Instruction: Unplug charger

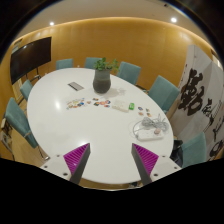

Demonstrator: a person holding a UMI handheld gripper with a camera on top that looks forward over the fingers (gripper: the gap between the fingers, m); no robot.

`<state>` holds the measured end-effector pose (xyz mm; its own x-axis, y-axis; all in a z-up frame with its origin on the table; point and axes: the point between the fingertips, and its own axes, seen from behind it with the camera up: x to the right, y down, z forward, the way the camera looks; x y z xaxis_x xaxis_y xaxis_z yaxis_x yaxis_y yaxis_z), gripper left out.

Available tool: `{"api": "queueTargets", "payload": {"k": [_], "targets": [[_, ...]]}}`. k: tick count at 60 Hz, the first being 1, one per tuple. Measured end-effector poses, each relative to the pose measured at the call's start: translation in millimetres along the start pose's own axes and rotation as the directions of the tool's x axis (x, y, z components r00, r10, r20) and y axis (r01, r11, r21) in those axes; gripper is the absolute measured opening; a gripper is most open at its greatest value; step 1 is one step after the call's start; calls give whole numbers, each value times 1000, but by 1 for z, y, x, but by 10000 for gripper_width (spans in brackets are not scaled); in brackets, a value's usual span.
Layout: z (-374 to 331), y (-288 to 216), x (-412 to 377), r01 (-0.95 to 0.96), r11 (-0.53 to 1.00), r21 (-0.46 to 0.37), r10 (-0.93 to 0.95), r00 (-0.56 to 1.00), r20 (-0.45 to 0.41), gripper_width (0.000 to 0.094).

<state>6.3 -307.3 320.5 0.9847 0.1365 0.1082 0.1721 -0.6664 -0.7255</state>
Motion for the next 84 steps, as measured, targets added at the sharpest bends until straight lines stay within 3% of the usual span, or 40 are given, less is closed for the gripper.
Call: {"api": "queueTargets", "payload": {"k": [14,24,34,45,56,59,63,67,78,84], "targets": [[49,42,46,9,999,-47,-8,1000,26,867],[122,89,128,-9,999,-43,10,1000,11,868],[216,102,227,-35,998,44,35,999,-10,876],[315,70,304,-39,979,201,38,999,8,868],[398,56,338,-52,973,224,49,999,23,855],[415,52,341,-63,973,220,57,998,33,817],[431,50,342,-67,972,224,58,997,46,691],[438,47,350,-64,970,234,60,998,25,348],[439,46,348,-52,966,252,43,998,43,324],[441,46,347,-83,971,222,70,995,67,236]]}}
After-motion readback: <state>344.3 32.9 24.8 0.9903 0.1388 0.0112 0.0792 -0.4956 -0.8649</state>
